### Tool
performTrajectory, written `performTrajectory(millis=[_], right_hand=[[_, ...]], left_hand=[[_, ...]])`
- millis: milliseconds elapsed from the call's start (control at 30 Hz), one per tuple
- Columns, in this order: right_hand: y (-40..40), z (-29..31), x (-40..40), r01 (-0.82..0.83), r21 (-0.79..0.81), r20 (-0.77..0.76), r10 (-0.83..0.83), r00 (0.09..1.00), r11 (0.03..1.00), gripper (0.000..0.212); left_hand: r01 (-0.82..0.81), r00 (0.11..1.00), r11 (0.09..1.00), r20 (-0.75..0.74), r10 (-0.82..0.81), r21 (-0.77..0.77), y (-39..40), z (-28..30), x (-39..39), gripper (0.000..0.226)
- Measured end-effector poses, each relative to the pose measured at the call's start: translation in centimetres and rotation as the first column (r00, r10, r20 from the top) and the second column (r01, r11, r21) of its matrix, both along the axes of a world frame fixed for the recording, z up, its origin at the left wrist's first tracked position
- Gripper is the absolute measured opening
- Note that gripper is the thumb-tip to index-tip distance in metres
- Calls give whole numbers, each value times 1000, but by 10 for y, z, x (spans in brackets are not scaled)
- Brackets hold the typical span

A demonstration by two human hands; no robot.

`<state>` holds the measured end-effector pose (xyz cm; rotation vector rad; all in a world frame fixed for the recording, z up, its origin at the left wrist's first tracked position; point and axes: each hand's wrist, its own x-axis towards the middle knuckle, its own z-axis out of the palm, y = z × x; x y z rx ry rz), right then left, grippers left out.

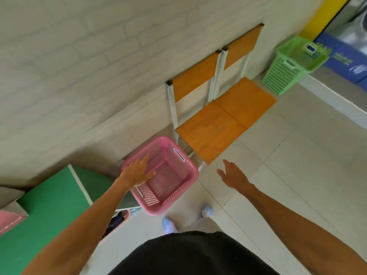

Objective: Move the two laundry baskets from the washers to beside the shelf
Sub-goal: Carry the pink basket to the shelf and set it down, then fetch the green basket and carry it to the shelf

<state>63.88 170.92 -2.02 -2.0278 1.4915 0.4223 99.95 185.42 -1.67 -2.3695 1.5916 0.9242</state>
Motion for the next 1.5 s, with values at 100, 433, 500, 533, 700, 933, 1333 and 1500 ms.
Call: performTrajectory(millis=[100, 433, 500, 533, 700, 933, 1333, 1500], right_hand=[[-18, 10, -43, 107, -28, 5, -107, 994, 994, 68], [-107, 57, -214, 233, -217, -112, -261, 959, 948, 70], [-135, 65, -253, 230, -223, -137, -264, 955, 948, 71], [-150, 69, -272, 241, -221, -141, -275, 951, 945, 72], [-223, 91, -351, 332, -199, -124, -359, 925, 922, 77], [-320, 98, -419, 325, -186, -104, -348, 932, 927, 77], [-582, 76, -503, 287, -129, -146, -305, 941, 949, 82], [-687, 78, -527, 304, -54, -119, -308, 944, 951, 81]], left_hand=[[178, 984, 984, 11, -178, 12, -52, -18, -24, 100], [596, 795, 802, 179, -580, -47, -271, 73, -200, 92], [628, 768, 777, 210, -606, -54, -314, 84, -238, 98], [636, 761, 769, 217, -612, -62, -334, 91, -260, 99], [677, 734, 724, 205, -648, -134, -414, 108, -370, 93], [721, 693, 668, 201, -692, -185, -518, 100, -469, 100], [718, 693, 690, 190, -696, -90, -788, 68, -553, 98], [705, 705, 708, 150, -693, -41, -903, 72, -589, 123]])
